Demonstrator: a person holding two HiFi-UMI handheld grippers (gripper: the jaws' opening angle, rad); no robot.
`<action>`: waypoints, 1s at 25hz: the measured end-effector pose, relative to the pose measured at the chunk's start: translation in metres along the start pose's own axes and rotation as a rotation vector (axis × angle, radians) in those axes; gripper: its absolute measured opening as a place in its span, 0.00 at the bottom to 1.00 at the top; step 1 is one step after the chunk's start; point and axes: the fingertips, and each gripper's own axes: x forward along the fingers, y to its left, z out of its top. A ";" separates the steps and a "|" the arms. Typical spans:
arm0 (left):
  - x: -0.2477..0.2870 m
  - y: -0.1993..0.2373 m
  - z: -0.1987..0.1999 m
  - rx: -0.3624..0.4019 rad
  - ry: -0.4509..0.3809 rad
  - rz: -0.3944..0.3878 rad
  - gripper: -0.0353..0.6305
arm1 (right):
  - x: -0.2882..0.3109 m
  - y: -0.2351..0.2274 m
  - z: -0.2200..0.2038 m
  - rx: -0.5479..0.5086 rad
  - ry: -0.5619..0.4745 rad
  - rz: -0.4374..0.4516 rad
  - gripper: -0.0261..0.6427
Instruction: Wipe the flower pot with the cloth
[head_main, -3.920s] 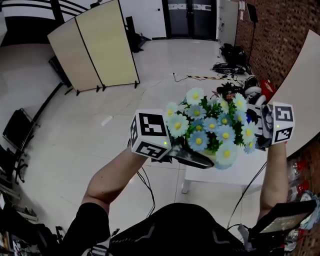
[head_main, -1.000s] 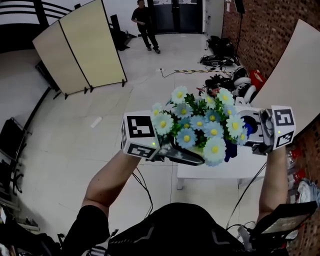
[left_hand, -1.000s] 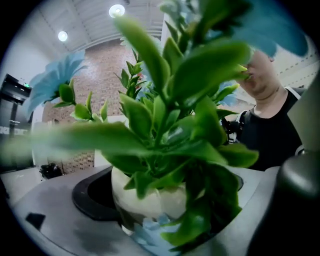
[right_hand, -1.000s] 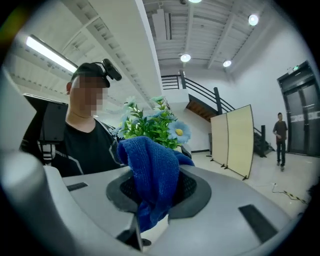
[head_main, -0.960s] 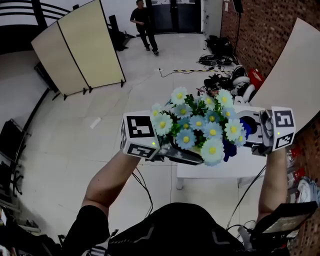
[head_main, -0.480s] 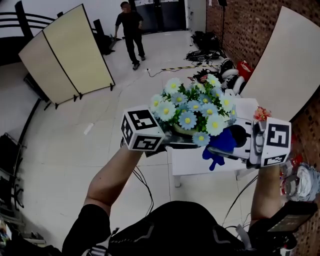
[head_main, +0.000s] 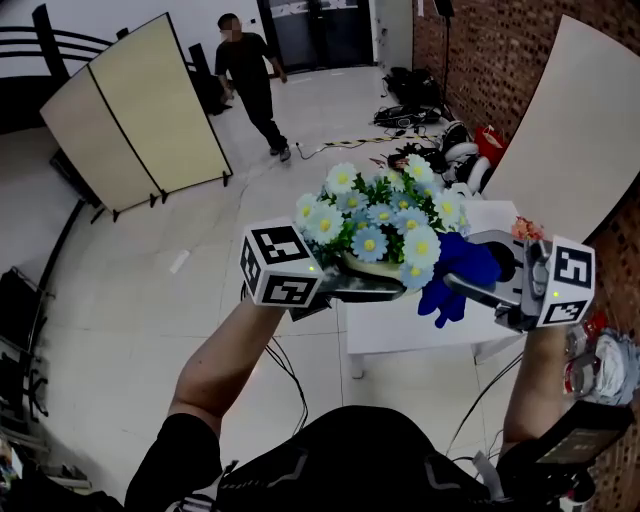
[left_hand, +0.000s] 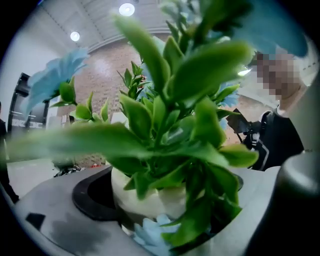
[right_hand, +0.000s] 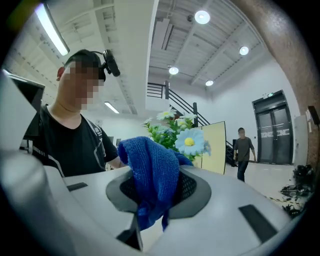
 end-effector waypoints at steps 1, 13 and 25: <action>-0.001 -0.002 0.002 -0.001 -0.005 0.002 0.88 | -0.008 -0.006 0.000 0.011 -0.014 -0.011 0.18; 0.011 0.037 0.061 -0.058 -0.093 0.217 0.88 | -0.032 -0.024 -0.006 0.068 -0.334 -0.439 0.18; 0.019 0.023 0.069 -0.038 -0.105 0.132 0.88 | -0.003 -0.071 -0.023 0.089 -0.321 -0.610 0.18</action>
